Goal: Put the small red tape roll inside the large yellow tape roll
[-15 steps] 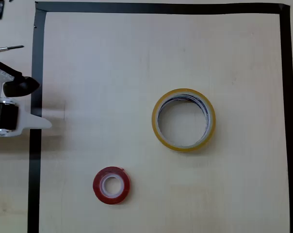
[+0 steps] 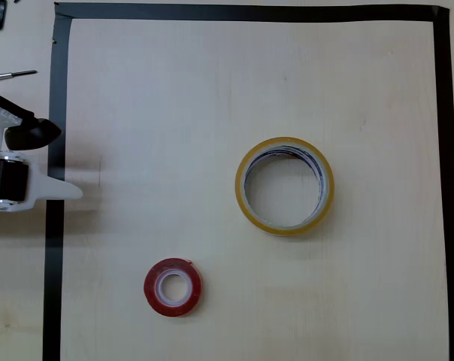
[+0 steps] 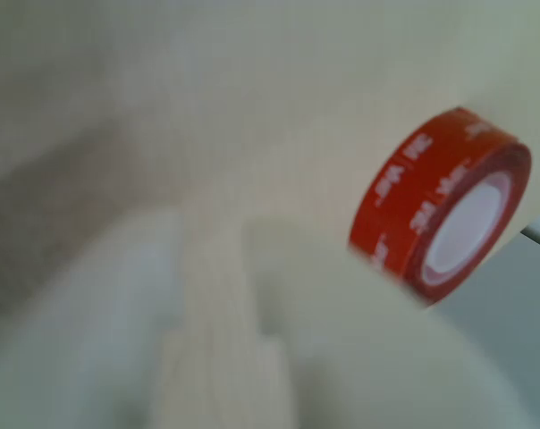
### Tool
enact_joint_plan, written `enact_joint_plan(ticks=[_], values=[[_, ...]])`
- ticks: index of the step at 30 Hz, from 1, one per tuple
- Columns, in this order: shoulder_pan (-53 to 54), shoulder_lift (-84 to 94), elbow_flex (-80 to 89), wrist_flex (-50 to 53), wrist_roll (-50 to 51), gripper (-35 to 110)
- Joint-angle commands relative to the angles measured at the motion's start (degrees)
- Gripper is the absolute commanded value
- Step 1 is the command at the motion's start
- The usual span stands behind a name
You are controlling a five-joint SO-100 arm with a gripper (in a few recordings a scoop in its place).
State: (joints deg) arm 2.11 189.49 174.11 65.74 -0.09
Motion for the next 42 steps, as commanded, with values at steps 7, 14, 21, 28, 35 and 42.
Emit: enact_joint_plan(ticks=[7,14,21,28,35,42], values=[[5.9,-11.8,-18.4,2.9,1.1,15],[12.6,-53.6,-49.3,3.9,-5.9,15],[14.4,-74.1,-59.9,1.5,-7.6,17],[20.2,-88.2,-69.7,-0.5,-8.8,18],[21.7,-99.8,-74.0,-3.4,-8.8,17],[21.7,-104.8,-74.3,-5.4,-9.8,17]])
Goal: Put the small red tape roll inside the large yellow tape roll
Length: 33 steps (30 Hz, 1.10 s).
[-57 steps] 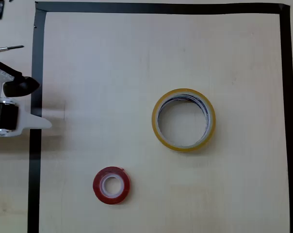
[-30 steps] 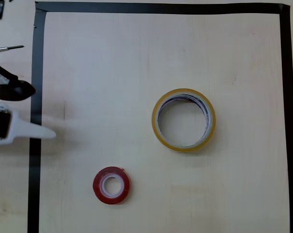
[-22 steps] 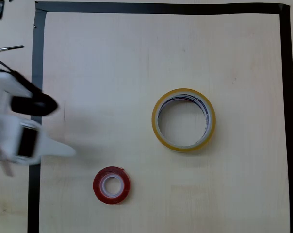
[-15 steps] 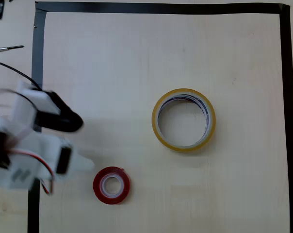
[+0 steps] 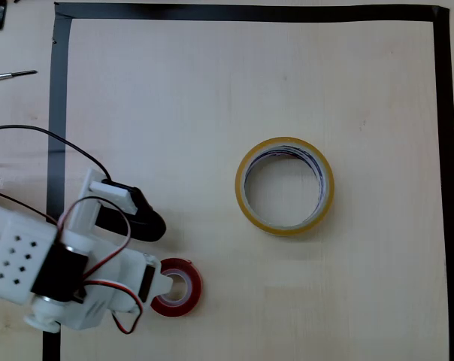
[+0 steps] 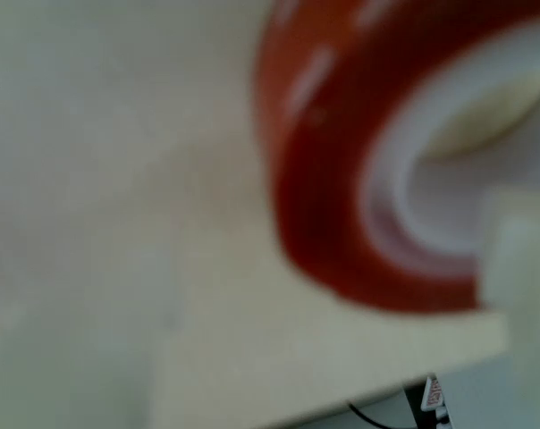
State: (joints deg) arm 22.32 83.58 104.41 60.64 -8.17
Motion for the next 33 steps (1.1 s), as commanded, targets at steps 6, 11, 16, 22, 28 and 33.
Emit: enact_joint_plan(ticks=[6,11,16,22,28,33], values=[[1.5,-3.7,-6.9,-1.1,-2.4,17],[2.3,-12.1,-14.2,2.2,-3.0,12],[1.9,-14.0,-16.2,3.7,-3.0,0],[1.3,-6.7,-11.5,3.7,-3.0,0],[-6.5,14.0,-13.8,13.3,-2.5,0],[-14.5,10.4,-33.5,22.8,-2.5,0]])
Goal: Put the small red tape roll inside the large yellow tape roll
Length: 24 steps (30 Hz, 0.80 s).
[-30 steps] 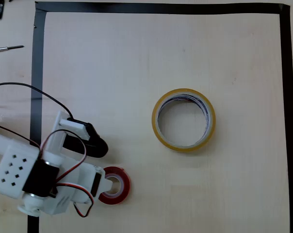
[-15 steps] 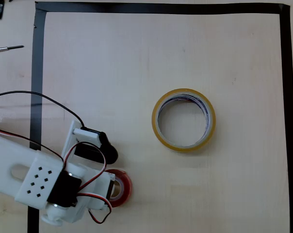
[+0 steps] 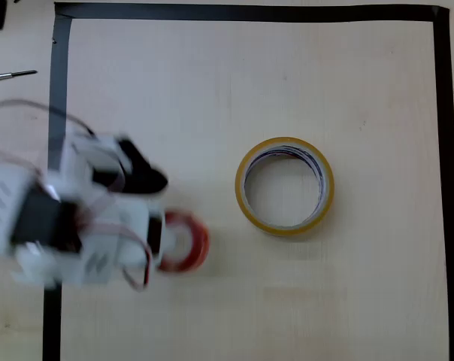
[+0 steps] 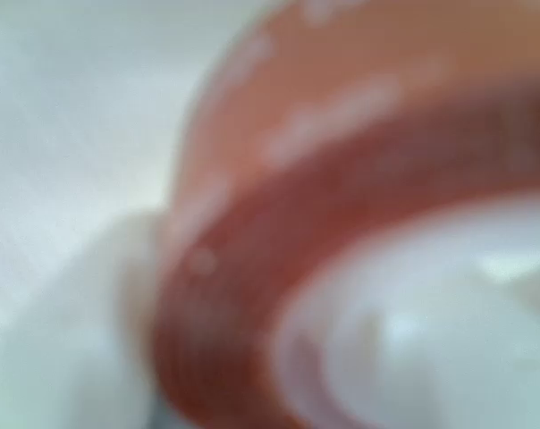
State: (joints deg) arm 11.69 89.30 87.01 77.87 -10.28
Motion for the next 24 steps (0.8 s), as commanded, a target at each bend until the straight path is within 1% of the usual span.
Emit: enact_joint_plan(ticks=[1,8,14,17,21,22,24], values=[[-4.9,2.7,-18.8,5.7,-0.4,0],[-8.5,-8.9,-25.8,-3.3,1.2,0],[-9.0,-24.9,-41.9,-1.8,3.3,0],[-8.9,-36.1,-58.7,4.4,3.7,0],[-9.1,-56.9,-94.7,17.1,4.0,0],[-9.4,-59.2,-97.8,18.0,4.0,0],[-9.7,-60.1,-97.1,18.8,3.6,3]])
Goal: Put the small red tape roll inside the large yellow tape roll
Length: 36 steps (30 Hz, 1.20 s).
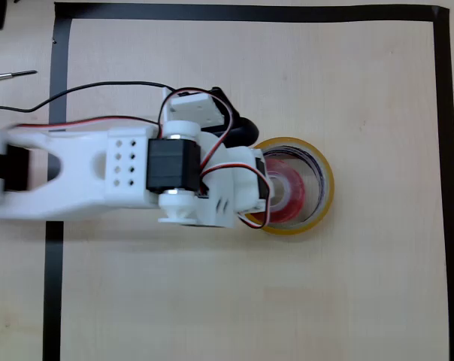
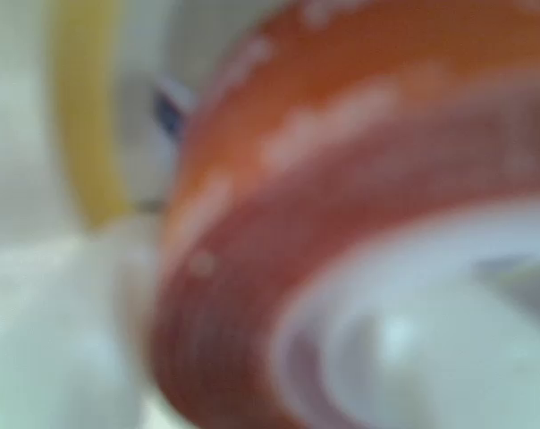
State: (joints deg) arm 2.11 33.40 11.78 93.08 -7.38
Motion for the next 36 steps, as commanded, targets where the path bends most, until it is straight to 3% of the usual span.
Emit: enact_joint_plan(ticks=[1,3,10,16,21,24,26,31,36], values=[[-0.2,-4.7,-21.9,4.4,0.5,11],[-0.3,-5.0,-22.5,6.0,0.3,24],[-0.4,-2.9,-24.4,10.5,-0.1,24],[0.6,21.2,-5.5,10.5,-0.1,24],[0.5,46.2,23.0,8.5,0.3,24],[-1.0,78.2,67.9,-13.9,-0.3,24],[-2.3,91.7,85.0,-18.9,-0.4,24],[-1.3,115.7,113.1,-23.6,-0.4,24],[1.4,136.4,130.4,-23.5,-0.4,24]])
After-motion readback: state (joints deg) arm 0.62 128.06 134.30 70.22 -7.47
